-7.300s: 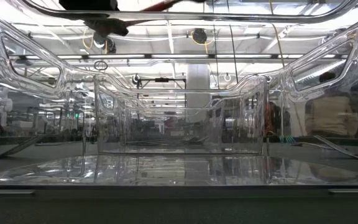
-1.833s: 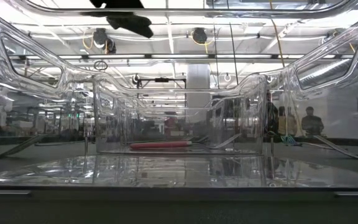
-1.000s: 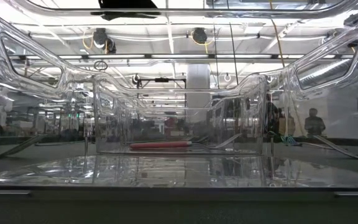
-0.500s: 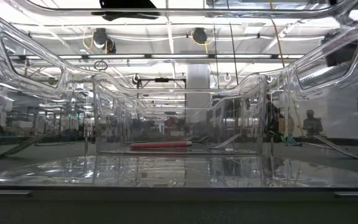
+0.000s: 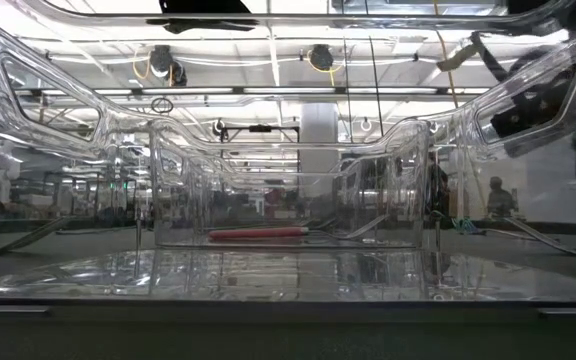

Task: Sort silverware by color (type)
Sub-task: Put the middle pink fork into the middle transparent bin

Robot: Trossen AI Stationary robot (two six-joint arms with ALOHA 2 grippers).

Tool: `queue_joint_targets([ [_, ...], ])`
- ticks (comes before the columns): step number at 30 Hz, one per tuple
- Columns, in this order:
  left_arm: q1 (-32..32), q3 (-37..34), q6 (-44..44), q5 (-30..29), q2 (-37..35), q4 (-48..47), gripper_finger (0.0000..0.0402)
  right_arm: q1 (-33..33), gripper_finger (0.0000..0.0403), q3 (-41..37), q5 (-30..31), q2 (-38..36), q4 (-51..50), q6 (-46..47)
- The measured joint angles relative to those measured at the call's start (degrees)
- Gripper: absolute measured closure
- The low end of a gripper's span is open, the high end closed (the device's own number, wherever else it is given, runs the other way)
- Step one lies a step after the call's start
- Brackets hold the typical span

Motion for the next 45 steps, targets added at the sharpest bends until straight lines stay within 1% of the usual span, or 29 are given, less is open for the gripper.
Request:
queue_joint_targets([
  [6, 0.0, 0.02, -0.03, 0.0, 0.0, -0.21, 0.0204, -0.76, 0.0348, 0.0, -1.99, 0.1, 0.82, -1.45],
  [8, 0.0, 0.02, -0.06, 0.0, 0.0, -0.2, 0.0204, -0.77, 0.0377, 0.0, -1.99, -0.08, 0.68, -2.87],
  [11, -0.06, 0.02, -0.34, 0.01, 0.12, -0.14, 0.0204, -0.75, 0.0378, -0.02, -1.85, -0.65, 0.66, -4.13],
  [14, -0.07, 0.04, -0.37, 0.0, 0.76, 0.08, 0.0204, -0.64, 0.0365, -0.24, -0.81, -1.92, -0.48, -4.1],
  [17, -0.07, 0.04, -0.37, 0.02, 1.56, 0.07, 0.0204, -0.1, 0.0363, -0.42, 2.1, -4.11, -1.49, -4.79],
  [20, -0.07, 0.04, -0.37, 0.02, 1.96, -0.03, 0.0204, 0.56, 0.0372, -0.33, 4.95, -7.47, -1.92, -5.64],
  [23, -0.07, 0.05, -0.36, 0.02, 1.97, 0.08, 0.0204, 1.51, 0.0374, -0.33, 8.84, -11.13, -2.13, -6.23],
  [27, -0.11, 0.06, -0.22, 0.02, 1.97, 0.04, 0.0204, 3.29, 0.0368, -0.28, 14.26, -16.06, -2.07, -6.55],
  [35, -0.11, 0.07, 3.08, 0.02, 1.97, 0.07, 0.0204, 6.28, 0.0367, -0.24, 22.17, -23.11, -1.64, -8.01],
  [40, 0.07, 0.06, 6.06, 0.02, 1.97, 0.33, 0.0204, 6.53, 0.0367, -0.24, 25.75, -25.45, 3.14, -15.45],
  [45, 0.55, 0.05, 10.61, 0.03, 1.97, 2.17, 0.0204, 6.29, 0.0366, -0.22, 29.67, -27.75, 12.28, -28.74],
])
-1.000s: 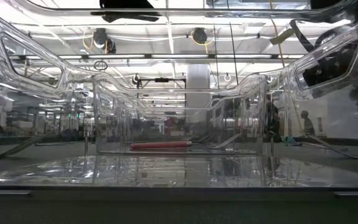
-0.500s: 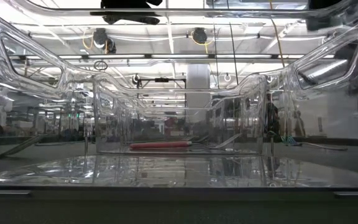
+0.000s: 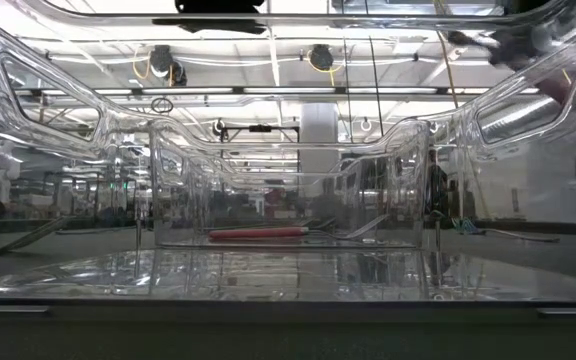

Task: Sort silverware by color (type)
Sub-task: Put the middle pink fork into the middle transparent bin

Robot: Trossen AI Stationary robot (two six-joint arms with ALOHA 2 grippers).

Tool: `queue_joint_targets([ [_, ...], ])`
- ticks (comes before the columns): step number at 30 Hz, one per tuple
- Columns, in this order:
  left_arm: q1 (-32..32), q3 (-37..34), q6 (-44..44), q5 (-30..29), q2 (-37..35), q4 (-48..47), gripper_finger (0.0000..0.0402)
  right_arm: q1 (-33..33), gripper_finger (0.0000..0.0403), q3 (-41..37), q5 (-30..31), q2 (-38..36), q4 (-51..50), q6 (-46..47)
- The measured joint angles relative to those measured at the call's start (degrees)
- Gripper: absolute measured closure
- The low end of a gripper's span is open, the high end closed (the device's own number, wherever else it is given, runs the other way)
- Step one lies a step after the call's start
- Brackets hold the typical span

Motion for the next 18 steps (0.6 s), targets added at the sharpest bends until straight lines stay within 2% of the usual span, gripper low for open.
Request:
queue_joint_targets([
  [5, 0.26, 0.01, 5.65, 1.1, 0.0, 1.21, 0.0204, 0.0, 0.0366, 0.0, 3.08, -1.8, 9.26, -14.13],
  [11, 0.22, -0.01, 11.95, 3.58, -0.01, 1.89, 0.0204, 0.0, 0.0365, 0.0, 3.33, -2.08, 20.33, -31.46],
  [18, 0.42, 0.0, 15.69, 5.56, 0.24, 5.68, 0.0204, 0.0, 0.0365, 0.02, 3.1, -2.08, 29.93, -44.35],
])
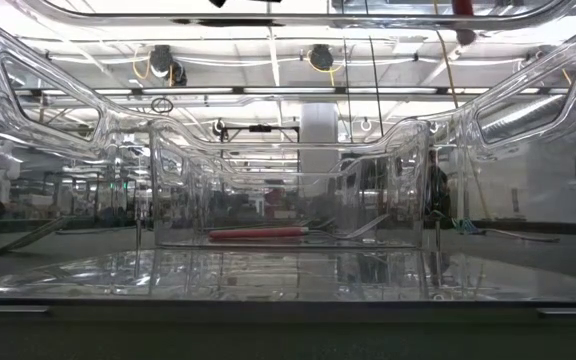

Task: Sort silverware by color (type)
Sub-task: Put the middle pink fork into the middle transparent bin

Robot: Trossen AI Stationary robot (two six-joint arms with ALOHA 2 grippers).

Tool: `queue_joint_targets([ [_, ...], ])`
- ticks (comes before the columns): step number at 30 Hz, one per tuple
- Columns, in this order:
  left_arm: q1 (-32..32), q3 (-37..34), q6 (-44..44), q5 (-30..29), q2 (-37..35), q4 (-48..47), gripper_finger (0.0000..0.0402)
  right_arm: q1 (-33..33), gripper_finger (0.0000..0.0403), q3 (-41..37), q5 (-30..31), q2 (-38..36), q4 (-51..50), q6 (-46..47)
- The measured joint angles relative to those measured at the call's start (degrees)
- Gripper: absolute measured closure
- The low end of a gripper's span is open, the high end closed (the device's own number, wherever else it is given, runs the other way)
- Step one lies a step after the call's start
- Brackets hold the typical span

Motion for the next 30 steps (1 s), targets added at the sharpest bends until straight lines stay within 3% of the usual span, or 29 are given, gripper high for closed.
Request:
queue_joint_targets([
  [6, 0.29, 0.01, 3.08, 4.4, 0.78, 2.95, 0.0204, -0.02, 0.0365, 0.0, -2.46, 0.2, 4.06, -7.05],
  [16, 1.35, 0.01, 10.11, 7.68, 6.37, 13.34, 0.0204, -0.69, 0.0365, 0.09, -17.69, 4.59, 18.3, -23.33],
  [23, 1.75, -0.01, 10.74, 13.92, 7.17, 17.16, 0.0204, -3.09, 0.0364, 0.09, -24.08, 6.31, 20.78, -26.69],
  [30, 1.97, -0.01, 8.3, 15.72, 7.64, 20.5, 0.0204, -6.27, 0.0364, 0.09, -31.72, 8.94, 23.04, -28.59],
])
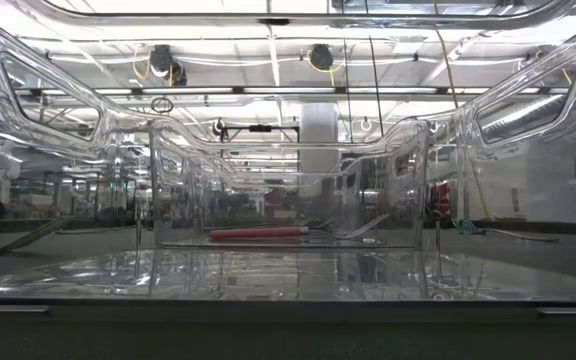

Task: Sort silverware by color (type)
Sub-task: Put the middle pink fork into the middle transparent bin

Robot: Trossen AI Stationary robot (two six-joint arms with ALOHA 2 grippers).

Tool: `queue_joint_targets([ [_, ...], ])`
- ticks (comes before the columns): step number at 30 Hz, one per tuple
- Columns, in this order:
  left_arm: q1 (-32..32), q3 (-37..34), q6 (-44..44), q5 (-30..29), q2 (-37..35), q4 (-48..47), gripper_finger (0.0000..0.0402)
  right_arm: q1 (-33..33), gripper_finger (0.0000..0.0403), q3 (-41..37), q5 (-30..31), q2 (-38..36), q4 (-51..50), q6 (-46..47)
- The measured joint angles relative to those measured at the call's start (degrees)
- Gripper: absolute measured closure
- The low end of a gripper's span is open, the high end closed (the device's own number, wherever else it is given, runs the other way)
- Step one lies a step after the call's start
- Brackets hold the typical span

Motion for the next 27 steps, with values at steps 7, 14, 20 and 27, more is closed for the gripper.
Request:
queue_joint_targets([
  [7, 0.55, -0.02, -0.49, 5.03, 2.3, 2.79, 0.0204, -1.59, 0.0364, 0.0, -0.38, 0.83, 2.05, 0.13],
  [14, 1.98, -0.01, -0.51, 6.19, 4.88, 6.06, 0.0204, -1.88, 0.0364, -0.02, -0.9, 0.85, 1.7, 0.42],
  [20, 3.34, -0.04, -0.5, 6.23, 5.41, 5.39, 0.0204, -1.92, 0.0364, -0.02, -1.43, 0.81, 2.04, 0.31],
  [27, 3.71, 0.0, -0.5, 4.42, 4.29, 2.7, 0.0204, -1.92, 0.0364, -0.02, -1.48, 0.81, 1.87, 1.88],
])
